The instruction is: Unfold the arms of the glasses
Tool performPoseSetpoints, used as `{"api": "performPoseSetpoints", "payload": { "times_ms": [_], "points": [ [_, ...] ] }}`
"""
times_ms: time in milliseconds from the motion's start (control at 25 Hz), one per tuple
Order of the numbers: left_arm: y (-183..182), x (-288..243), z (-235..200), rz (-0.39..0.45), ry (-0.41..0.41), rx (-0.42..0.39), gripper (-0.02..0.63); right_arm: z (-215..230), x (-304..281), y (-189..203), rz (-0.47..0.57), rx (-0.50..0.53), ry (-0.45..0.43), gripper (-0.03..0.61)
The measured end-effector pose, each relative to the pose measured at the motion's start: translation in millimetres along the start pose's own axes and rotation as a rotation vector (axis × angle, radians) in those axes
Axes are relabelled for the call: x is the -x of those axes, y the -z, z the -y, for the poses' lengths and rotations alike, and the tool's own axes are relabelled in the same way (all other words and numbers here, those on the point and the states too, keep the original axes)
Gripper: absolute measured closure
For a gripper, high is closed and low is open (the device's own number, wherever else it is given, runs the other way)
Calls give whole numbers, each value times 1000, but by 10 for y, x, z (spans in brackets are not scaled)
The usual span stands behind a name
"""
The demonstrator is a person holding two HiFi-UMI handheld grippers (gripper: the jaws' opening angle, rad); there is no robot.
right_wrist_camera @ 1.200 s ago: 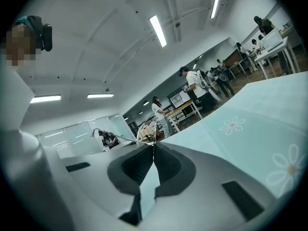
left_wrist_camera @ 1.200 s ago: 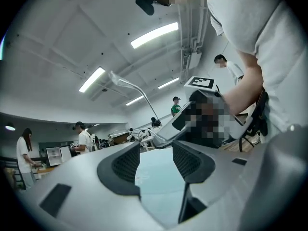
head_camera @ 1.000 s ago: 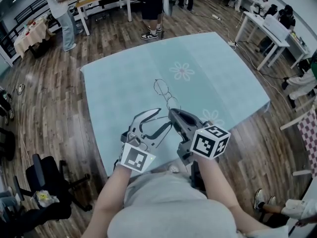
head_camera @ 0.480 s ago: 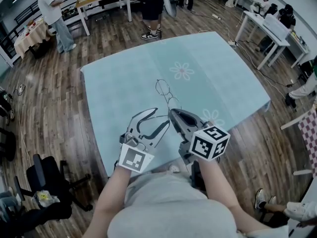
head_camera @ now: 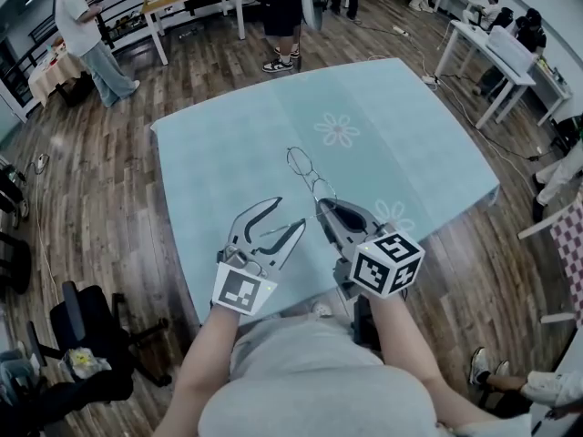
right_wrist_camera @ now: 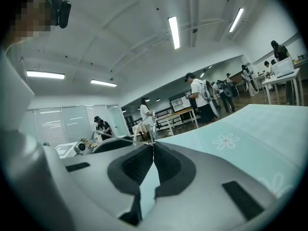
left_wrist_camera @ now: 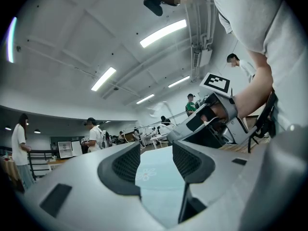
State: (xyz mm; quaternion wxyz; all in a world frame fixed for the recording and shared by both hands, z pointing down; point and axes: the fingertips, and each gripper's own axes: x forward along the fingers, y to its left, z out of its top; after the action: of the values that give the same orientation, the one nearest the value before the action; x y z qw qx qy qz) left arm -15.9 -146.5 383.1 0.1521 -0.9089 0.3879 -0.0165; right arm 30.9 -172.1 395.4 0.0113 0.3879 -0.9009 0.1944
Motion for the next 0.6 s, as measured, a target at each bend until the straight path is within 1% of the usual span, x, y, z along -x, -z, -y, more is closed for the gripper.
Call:
{"api": "performPoseSetpoints", "payload": {
  "times_ms": [120, 200, 280, 400, 480, 600],
  "points": [
    [23, 64, -130, 1, -33, 58, 397, 7, 6, -13, 7, 2, 5, 568],
    [36, 91, -166, -13, -39, 59, 397, 18, 17, -29, 11, -1, 12, 568],
    [55, 103, -153, -26, -29, 54, 397, 13, 17, -33, 13, -4, 12, 568],
    [69, 91, -91, -26, 4, 85, 396, -15, 0, -16, 10, -2, 5, 568],
    [65, 55, -77, -24, 10, 103, 396, -27, 2, -19, 8, 2, -5, 568],
    [55, -15, -97, -23, 16, 104, 396, -36, 14, -37, 5, 6, -28, 568]
  ]
}}
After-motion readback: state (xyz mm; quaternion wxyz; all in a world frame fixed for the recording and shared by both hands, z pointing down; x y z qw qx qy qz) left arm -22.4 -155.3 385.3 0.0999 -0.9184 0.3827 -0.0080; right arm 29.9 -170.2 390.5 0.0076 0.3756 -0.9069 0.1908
